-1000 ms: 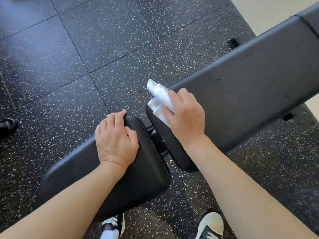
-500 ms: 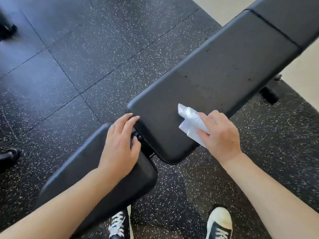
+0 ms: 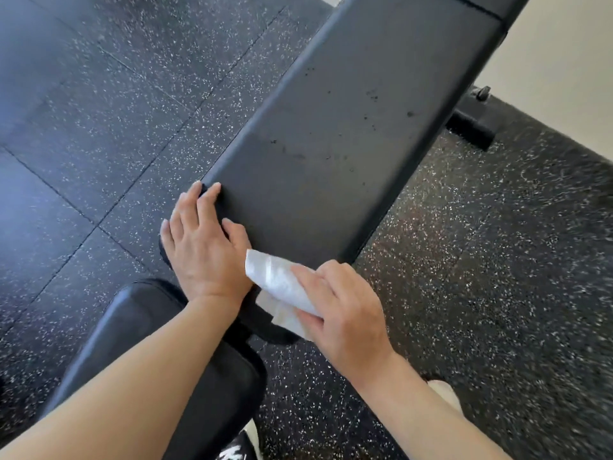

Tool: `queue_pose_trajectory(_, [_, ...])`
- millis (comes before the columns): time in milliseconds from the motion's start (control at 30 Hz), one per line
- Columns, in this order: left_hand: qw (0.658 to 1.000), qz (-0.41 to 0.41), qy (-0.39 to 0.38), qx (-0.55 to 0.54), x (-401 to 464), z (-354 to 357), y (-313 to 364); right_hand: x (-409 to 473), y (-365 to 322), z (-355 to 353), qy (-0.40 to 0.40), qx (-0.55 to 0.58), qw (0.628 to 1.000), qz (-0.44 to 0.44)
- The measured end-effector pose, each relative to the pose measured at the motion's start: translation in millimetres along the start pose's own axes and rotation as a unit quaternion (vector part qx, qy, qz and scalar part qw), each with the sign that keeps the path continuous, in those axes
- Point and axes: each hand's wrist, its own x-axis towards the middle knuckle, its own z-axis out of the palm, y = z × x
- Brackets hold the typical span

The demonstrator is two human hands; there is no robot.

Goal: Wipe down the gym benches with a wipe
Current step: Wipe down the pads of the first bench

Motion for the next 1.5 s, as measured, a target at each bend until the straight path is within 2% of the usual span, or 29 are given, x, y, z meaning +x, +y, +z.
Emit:
queue_pose_trajectory(33, [1.0, 0.002, 0.005, 0.004, 1, 1, 0, 3, 10, -4, 0.018, -0.003, 1.0, 0.016])
queue_pose_trajectory(100, [1.0, 0.005, 0.016, 0.008, 0, 4, 0, 20, 36, -10, 0.085, -0.001, 0.99, 0.111])
queue_pose_trajectory(200, [1.0, 0.013, 0.021, 0.009, 0, 6, -3, 66, 61, -12, 0.173, 0.021, 0.948, 0.266])
queue_pose_trajectory(267, [1.0, 0.011, 0.021, 0.006, 1, 8, -2, 92, 62, -7, 0.206, 0.031, 0.928, 0.31])
queue_pose_trajectory(333, [1.0, 0.013, 0.023, 0.013, 0, 9, -3, 98, 57, -3, 0.215, 0.035, 0.923, 0.318])
queue_pose_trajectory(433, [1.0, 0.012, 0.018, 0.015, 1, 9, -3, 67, 33, 3, 0.183, 0.045, 0.937, 0.292])
queue_pose_trajectory(567, [1.0, 0.004, 0.01, 0.017, 0, 9, -3, 7, -17, 19, 0.077, 0.05, 0.979, 0.184])
queue_pose_trajectory(700, [1.0, 0.0, 0.007, 0.017, 2, 8, 0, 6, -1, 13, 0.039, 0.022, 0.996, 0.071])
queue_pose_trajectory(767, [1.0, 0.008, 0.011, 0.023, 2, 7, 0, 30, 30, 1, 0.07, 0.002, 0.994, 0.089])
queue_pose_trajectory(867, [1.0, 0.011, 0.01, 0.027, 2, 6, 0, 79, 79, -19, 0.146, -0.03, 0.971, 0.184])
queue_pose_trajectory(967, [0.999, 0.012, 0.01, 0.032, 2, 7, -1, 117, 88, -24, 0.105, -0.071, 0.975, 0.181])
queue_pose_trajectory(1100, [0.999, 0.008, 0.007, 0.037, 3, 6, -1, 112, 42, -10, -0.019, -0.096, 0.995, 0.032])
queue_pose_trajectory(1200, [0.999, 0.002, 0.004, 0.032, 3, 7, 0, 89, 19, -7, -0.074, -0.08, 0.99, -0.089])
queue_pose_trajectory(1267, [1.0, 0.005, 0.012, 0.026, 4, 5, 0, 96, 33, -15, -0.099, -0.074, 0.983, -0.137])
queue_pose_trajectory(1400, [0.999, 0.018, 0.021, 0.033, 5, 4, -1, 143, 93, -37, -0.039, -0.089, 0.993, -0.066])
queue_pose_trajectory(1500, [0.999, 0.019, 0.016, 0.036, 4, 6, -2, 169, 101, -30, -0.034, -0.093, 0.995, -0.009])
